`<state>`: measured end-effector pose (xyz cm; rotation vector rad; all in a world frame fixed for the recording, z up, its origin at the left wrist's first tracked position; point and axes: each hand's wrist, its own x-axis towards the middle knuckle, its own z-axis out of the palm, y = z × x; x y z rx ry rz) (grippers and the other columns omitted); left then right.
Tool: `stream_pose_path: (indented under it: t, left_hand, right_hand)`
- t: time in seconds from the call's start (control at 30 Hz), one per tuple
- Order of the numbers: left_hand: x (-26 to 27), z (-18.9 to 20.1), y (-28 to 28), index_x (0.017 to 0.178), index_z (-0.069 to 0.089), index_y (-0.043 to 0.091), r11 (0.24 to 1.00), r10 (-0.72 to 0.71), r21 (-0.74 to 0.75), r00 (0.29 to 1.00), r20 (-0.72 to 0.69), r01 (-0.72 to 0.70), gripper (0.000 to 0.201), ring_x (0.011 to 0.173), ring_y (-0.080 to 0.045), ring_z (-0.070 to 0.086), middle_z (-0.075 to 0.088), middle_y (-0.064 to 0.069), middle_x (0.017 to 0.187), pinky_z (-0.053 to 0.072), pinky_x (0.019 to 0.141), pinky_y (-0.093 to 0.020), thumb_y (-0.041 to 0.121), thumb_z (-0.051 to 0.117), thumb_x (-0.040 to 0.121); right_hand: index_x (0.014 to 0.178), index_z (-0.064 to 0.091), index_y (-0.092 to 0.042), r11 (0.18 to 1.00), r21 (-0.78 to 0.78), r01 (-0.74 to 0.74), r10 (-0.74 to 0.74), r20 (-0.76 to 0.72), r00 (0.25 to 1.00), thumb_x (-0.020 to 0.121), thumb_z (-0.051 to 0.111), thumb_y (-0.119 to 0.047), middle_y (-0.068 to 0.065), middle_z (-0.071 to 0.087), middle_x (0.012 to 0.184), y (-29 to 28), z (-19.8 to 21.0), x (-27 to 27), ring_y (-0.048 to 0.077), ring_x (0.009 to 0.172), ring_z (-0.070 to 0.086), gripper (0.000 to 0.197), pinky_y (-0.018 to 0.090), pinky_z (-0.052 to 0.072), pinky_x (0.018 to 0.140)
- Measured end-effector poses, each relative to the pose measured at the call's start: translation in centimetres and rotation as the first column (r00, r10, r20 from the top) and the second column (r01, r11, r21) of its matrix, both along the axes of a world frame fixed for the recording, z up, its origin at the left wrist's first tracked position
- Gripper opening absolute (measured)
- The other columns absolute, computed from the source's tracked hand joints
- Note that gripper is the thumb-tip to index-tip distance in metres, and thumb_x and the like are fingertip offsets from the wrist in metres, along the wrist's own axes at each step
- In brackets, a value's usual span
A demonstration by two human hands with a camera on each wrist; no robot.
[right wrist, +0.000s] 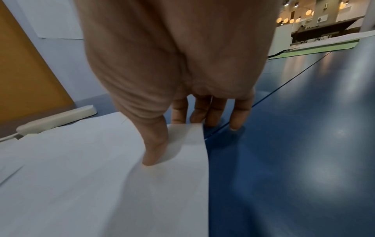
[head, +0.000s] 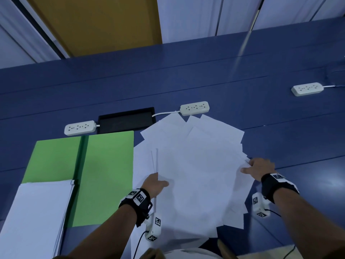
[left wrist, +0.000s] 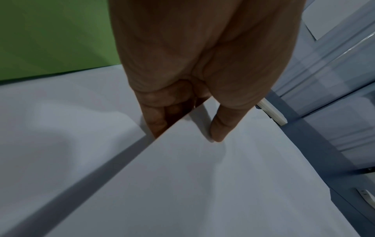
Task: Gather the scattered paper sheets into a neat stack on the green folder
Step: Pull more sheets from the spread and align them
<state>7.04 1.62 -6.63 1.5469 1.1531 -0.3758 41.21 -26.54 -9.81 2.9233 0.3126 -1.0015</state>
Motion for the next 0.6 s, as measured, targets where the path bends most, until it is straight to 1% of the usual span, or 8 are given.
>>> stream_pose_path:
  t: [0.1, 0.2, 0.27, 0.37, 0.43, 0.5, 0.57, 0.6]
  left_hand:
    - [0.0, 0.1, -0.1, 0.122, 0.066, 0.012, 1.0, -0.001, 0.006, 1.0, 0.009, 0.001, 0.026, 0.102, -0.023, 0.065, 0.071, -0.004, 0.115, 0.053, 0.078, -0.03, 0.019, 0.069, 0.097]
    - [0.0, 0.1, -0.1, 0.124, 0.065, 0.012, 1.0, 0.004, 0.0, 1.0, 0.023, -0.004, 0.027, 0.098, -0.022, 0.064, 0.07, -0.002, 0.112, 0.051, 0.077, -0.03, 0.019, 0.068, 0.097]
    - [0.0, 0.1, -0.1, 0.122, 0.064, 0.014, 1.0, 0.02, -0.004, 0.999, 0.041, -0.02, 0.025, 0.09, -0.019, 0.061, 0.067, 0.001, 0.104, 0.049, 0.07, -0.028, 0.019, 0.067, 0.098]
    - [0.0, -0.1, -0.1, 0.117, 0.066, 0.017, 0.999, 0.046, -0.011, 0.996, 0.076, -0.045, 0.019, 0.097, -0.02, 0.065, 0.07, 0.002, 0.106, 0.053, 0.079, -0.031, 0.02, 0.064, 0.099]
    - [0.0, -0.1, -0.3, 0.117, 0.068, 0.016, 0.998, 0.069, -0.015, 0.993, 0.095, -0.068, 0.02, 0.103, -0.025, 0.068, 0.073, -0.002, 0.111, 0.056, 0.088, -0.035, 0.026, 0.06, 0.102]
    - [0.4, -0.3, -0.4, 0.112, 0.068, 0.01, 0.994, 0.104, -0.033, 0.99, 0.095, -0.101, 0.029, 0.09, -0.028, 0.068, 0.072, -0.006, 0.1, 0.055, 0.076, -0.034, 0.033, 0.053, 0.105]
    - [1.0, -0.5, -0.4, 0.101, 0.064, 0.003, 0.992, 0.121, -0.032, 0.989, 0.079, -0.119, 0.036, 0.073, -0.027, 0.059, 0.062, -0.012, 0.085, 0.052, 0.066, -0.039, 0.035, 0.048, 0.107]
    - [1.4, -0.4, -0.3, 0.099, 0.064, 0.003, 0.992, 0.126, -0.029, 0.989, 0.08, -0.124, 0.037, 0.073, -0.026, 0.058, 0.061, -0.014, 0.084, 0.054, 0.068, -0.042, 0.036, 0.048, 0.107]
  right_hand:
    - [0.106, 0.063, -0.026, 0.998, 0.053, -0.027, 0.026, 0.013, 1.0, 0.082, 0.076, -0.06, 0.015, 0.057, 0.14, 0.5, 1.6, -1.1, 0.04, 0.135, 0.043, 0.043, 0.046, 0.039, 0.108]
    - [0.119, 0.068, -0.013, 0.933, 0.354, 0.07, -0.051, -0.061, 0.997, 0.093, 0.078, -0.028, 0.012, 0.066, 0.13, 0.8, 4.5, -2.9, 0.037, 0.125, 0.058, 0.032, 0.036, 0.046, 0.091]
    - [0.103, 0.066, -0.009, 0.768, 0.594, 0.239, -0.172, -0.169, 0.971, 0.093, 0.079, -0.018, 0.012, 0.071, 0.105, 0.7, 7.3, -4.2, 0.034, 0.096, 0.066, 0.019, 0.034, 0.045, 0.071]
    - [0.092, 0.066, -0.01, 0.419, 0.84, 0.344, -0.32, -0.218, 0.922, 0.092, 0.078, -0.01, 0.01, 0.07, 0.087, 0.4, 13.7, -6.6, 0.027, 0.078, 0.064, 0.012, 0.037, 0.049, 0.073]
    - [0.088, 0.063, -0.014, 0.243, 0.926, 0.288, -0.397, -0.176, 0.901, 0.092, 0.077, -0.007, 0.009, 0.067, 0.083, 0.6, 18.6, -8.9, 0.023, 0.071, 0.063, 0.016, 0.036, 0.051, 0.069]
    - [0.09, 0.064, -0.018, 0.116, 0.981, 0.156, -0.37, -0.103, 0.923, 0.094, 0.075, -0.003, 0.006, 0.069, 0.087, 1.5, 22.6, -11.8, 0.014, 0.073, 0.065, 0.019, 0.03, 0.055, 0.067]
    - [0.097, 0.067, -0.015, 0.111, 0.993, -0.028, -0.243, 0.055, 0.968, 0.092, 0.076, 0.004, 0.005, 0.074, 0.105, 2.6, 24.3, -14.9, 0.011, 0.094, 0.071, 0.022, 0.027, 0.057, 0.081]
    - [0.097, 0.067, -0.016, 0.166, 0.976, -0.138, -0.157, 0.164, 0.974, 0.089, 0.077, 0.006, 0.003, 0.074, 0.113, 3.3, 23.9, -16.2, 0.012, 0.104, 0.07, 0.025, 0.028, 0.056, 0.088]
